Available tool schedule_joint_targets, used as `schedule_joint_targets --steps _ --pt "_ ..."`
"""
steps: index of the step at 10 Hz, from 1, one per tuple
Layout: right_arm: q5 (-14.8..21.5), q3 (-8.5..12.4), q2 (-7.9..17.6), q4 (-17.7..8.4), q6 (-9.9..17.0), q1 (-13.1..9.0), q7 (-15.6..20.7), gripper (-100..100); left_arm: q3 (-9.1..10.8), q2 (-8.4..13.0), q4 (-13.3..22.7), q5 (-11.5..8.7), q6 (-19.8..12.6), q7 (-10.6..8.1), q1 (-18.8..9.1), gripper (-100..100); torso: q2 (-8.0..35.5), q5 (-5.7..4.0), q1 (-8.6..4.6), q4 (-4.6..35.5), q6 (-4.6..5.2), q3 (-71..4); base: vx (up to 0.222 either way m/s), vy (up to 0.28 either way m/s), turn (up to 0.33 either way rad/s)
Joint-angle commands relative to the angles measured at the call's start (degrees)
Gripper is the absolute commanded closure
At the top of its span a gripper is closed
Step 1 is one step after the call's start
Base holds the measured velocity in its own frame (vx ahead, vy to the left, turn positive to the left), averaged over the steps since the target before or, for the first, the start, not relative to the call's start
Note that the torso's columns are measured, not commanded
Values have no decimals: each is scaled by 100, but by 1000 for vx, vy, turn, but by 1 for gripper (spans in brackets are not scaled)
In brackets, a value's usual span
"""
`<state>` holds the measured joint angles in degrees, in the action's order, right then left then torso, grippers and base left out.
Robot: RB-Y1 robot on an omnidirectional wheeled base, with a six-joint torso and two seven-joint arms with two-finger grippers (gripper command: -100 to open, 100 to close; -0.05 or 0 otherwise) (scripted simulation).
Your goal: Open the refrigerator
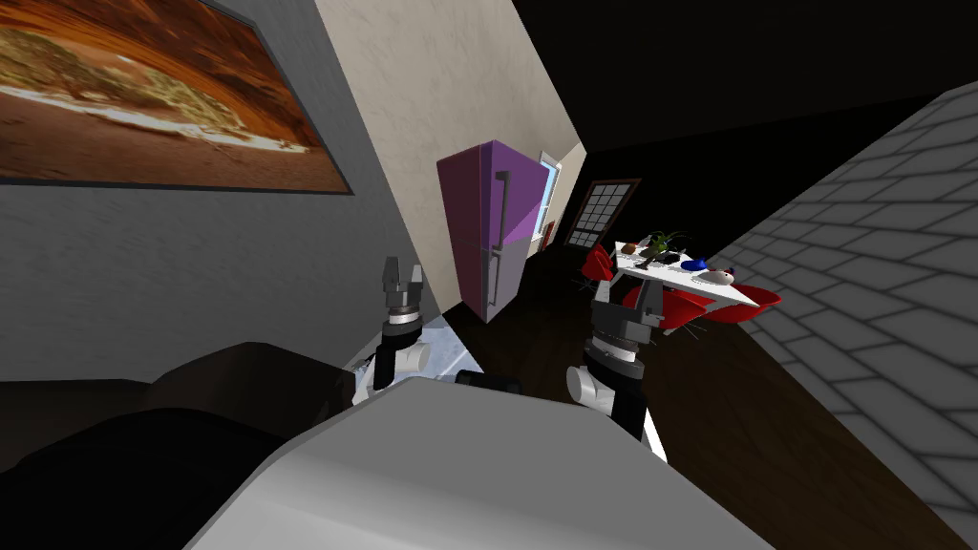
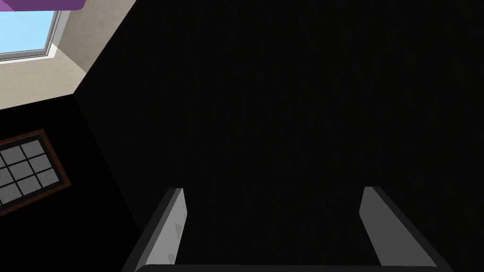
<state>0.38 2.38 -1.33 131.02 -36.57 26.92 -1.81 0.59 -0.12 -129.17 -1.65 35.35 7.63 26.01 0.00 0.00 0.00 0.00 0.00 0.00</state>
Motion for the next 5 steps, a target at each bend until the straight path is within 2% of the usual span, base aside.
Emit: schedule_joint_targets --steps 1,5 --pt "0 0 0 0 0 0 0 0 0 0 0 0 0 0 0 0 232 0 0 235 0 -467 0 0 0" --pt "0 0 0 1 0 0 0 0 0 0 -1 0 0 0 0 0 1845 0 0 1846 0 -3692 0 0 0"
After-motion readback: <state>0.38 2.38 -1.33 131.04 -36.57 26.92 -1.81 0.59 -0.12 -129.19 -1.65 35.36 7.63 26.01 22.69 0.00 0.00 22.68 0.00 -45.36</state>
